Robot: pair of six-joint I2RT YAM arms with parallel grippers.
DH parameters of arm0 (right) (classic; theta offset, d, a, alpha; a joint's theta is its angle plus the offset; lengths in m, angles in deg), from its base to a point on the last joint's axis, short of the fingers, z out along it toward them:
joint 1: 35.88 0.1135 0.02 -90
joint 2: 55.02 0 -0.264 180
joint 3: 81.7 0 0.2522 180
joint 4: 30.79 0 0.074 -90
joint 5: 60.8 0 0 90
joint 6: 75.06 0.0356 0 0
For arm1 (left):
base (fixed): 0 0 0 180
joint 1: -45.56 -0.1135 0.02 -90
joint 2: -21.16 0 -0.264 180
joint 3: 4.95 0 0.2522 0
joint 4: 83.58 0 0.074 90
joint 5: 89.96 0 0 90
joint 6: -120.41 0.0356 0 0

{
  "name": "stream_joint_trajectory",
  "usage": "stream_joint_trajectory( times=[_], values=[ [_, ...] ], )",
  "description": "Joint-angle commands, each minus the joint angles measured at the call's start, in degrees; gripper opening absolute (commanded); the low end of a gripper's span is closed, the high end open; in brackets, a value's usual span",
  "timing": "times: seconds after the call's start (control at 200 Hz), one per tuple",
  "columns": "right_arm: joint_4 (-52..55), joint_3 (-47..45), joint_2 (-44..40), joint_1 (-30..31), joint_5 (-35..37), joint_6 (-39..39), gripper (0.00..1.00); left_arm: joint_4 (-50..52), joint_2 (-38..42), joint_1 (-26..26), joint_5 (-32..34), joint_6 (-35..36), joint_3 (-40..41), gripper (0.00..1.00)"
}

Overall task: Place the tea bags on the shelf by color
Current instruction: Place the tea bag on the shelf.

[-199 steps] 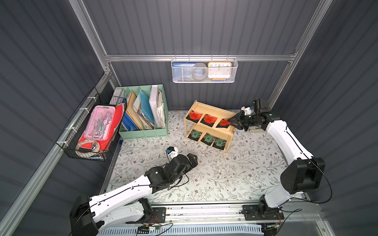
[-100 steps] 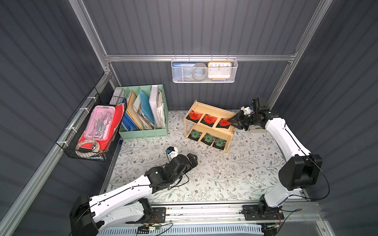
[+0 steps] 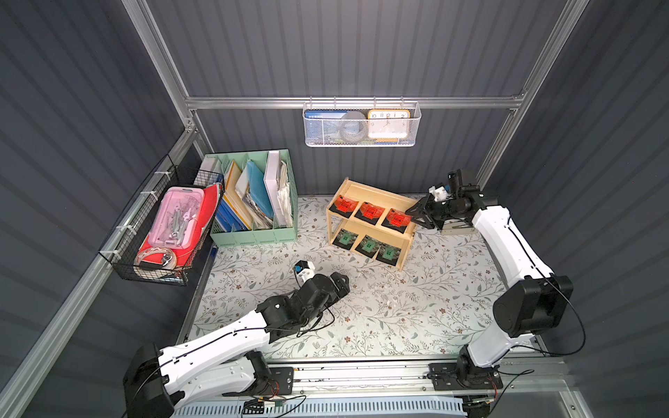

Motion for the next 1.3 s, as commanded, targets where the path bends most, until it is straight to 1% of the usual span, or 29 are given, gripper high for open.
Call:
stream_joint_trajectory(
  times=[0.0,0.35,0.45,0.52,0.55,0.585,0.65,0.685,0.735,0.755,0.775,0.79,0.85,0.875,0.965,1.15,1.236,1.296],
  values=[
    [2.51,1.45,1.14,-0.23,1.61,-1.53,0.37,0.19,0.47,0.1,1.18,-0.48,0.89,1.0],
    [2.64,1.43,-1.06,-0.25,1.83,-2.57,0.38,1.22,0.82,0.1,2.31,0.6,0.13,1.0],
    [2.16,0.11,-3.69,-0.27,1.97,-4.13,0.4,4.65,0.28,0.1,4.75,1.83,-1.87,1.0],
    [0.93,-2.33,-6.56,-0.27,2.14,-4.92,0.41,7.59,-0.3,0.14,8.09,2.84,-3.58,1.0],
    [0.21,-3.77,-8.03,-0.3,2.34,-5.19,0.44,7.78,-0.65,0.11,9.79,4.04,-4.17,1.0],
    [-0.94,-5.63,-10.0,-0.34,3.01,-5.39,0.49,7.75,-0.84,0.1,12.61,6.23,-4.74,1.0],
    [-2.34,-9.19,-13.93,-0.42,4.47,-6.2,0.62,8.09,-0.92,0.11,14.82,10.01,-5.7,1.0],
    [-3.19,-11.14,-15.86,-0.49,5.03,-7.2,0.65,8.15,-0.8,0.1,16.03,11.97,-5.93,1.0],
    [-4.09,-13.59,-19.27,-0.51,6.18,-8.75,0.76,8.07,-0.43,0.12,18.6,15.08,-6.43,1.0],
    [-4.41,-14.71,-20.54,-0.48,6.63,-9.48,0.84,7.91,-0.24,0.1,19.57,16.44,-6.51,1.0],
    [-4.72,-15.79,-21.76,-0.53,7.16,-10.3,0.96,7.78,0.02,0.12,20.28,17.87,-6.59,1.0],
    [-4.91,-16.62,-22.84,-0.57,7.55,-10.83,0.98,7.68,0.26,0.1,21.01,18.74,-6.67,1.0],
    [-5.74,-20.06,-26.25,-0.61,9.01,-12.8,0.99,7.2,1.24,0.18,23.33,22.07,-6.92,1.0],
    [-6.07,-21.47,-29.15,-0.62,9.49,-13.54,0.99,6.99,1.66,0.1,24.24,23.14,-6.85,1.0],
    [-7.57,-26.59,-35.09,-0.58,10.82,-16.02,0.99,6.4,4.1,0.08,27.42,26.37,-6.32,1.0],
    [-10.27,-37.93,-47.21,-0.61,14.48,-19.16,0.99,2.88,10.88,-0.52,31.36,33.71,-3.82,1.0],
    [-10.91,-41.96,-52.19,-0.62,15.57,-20.54,0.99,2.1,12.8,-2.73,31.05,37.08,-3.59,1.0],
    [-10.77,-44.2,-55.29,-0.62,16.61,-20.76,0.99,1.19,12.96,-6.04,27.9,40.0,-3.74,1.0]
  ],
)
